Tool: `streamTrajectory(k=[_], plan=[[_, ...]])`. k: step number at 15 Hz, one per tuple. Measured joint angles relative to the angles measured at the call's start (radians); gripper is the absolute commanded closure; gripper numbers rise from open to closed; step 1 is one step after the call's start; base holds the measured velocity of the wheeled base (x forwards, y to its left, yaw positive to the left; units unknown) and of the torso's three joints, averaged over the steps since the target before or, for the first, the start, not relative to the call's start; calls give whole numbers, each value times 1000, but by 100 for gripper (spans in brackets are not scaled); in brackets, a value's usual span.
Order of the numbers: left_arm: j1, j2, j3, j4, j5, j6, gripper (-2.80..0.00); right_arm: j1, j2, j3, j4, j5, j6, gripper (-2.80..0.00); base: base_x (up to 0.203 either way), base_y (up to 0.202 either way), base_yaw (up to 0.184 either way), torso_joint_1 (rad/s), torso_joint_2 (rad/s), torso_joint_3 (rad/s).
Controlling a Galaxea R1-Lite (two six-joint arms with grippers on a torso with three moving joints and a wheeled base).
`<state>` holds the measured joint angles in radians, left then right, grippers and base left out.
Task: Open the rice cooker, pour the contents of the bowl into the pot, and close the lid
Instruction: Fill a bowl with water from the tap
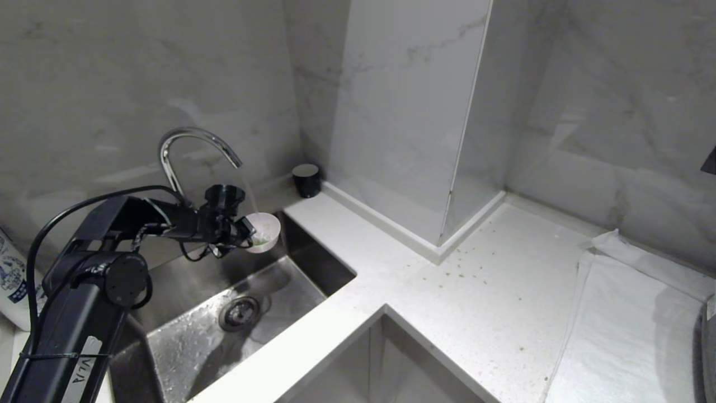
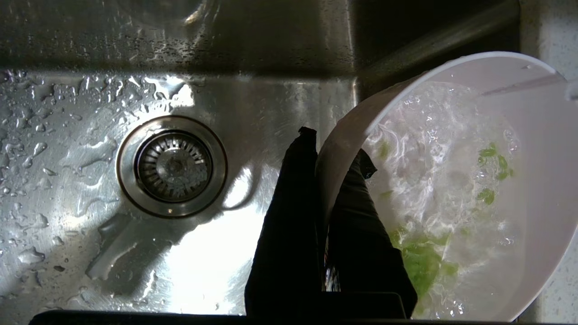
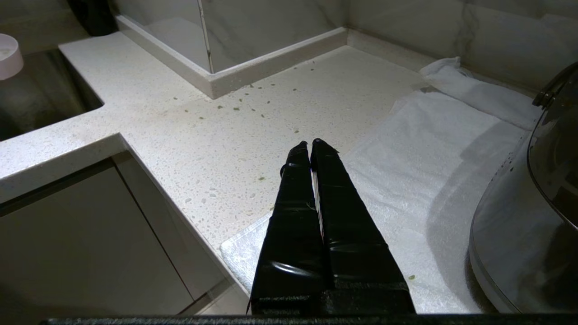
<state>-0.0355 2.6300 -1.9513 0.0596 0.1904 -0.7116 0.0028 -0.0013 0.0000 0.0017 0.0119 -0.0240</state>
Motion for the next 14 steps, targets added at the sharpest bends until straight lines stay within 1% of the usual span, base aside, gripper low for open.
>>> streamTrajectory(k=[6,9,14], plan=[[-2,-2,1,8,-1,-4,0,0,0,0,0,0,0,0,0,0,0,0,0,0],[-7,-5,2,32,-1,-6,0,0,0,0,0,0,0,0,0,0,0,0,0,0],[-34,-44,13,152,-13,-38,0,0,0,0,0,0,0,0,0,0,0,0,0,0]])
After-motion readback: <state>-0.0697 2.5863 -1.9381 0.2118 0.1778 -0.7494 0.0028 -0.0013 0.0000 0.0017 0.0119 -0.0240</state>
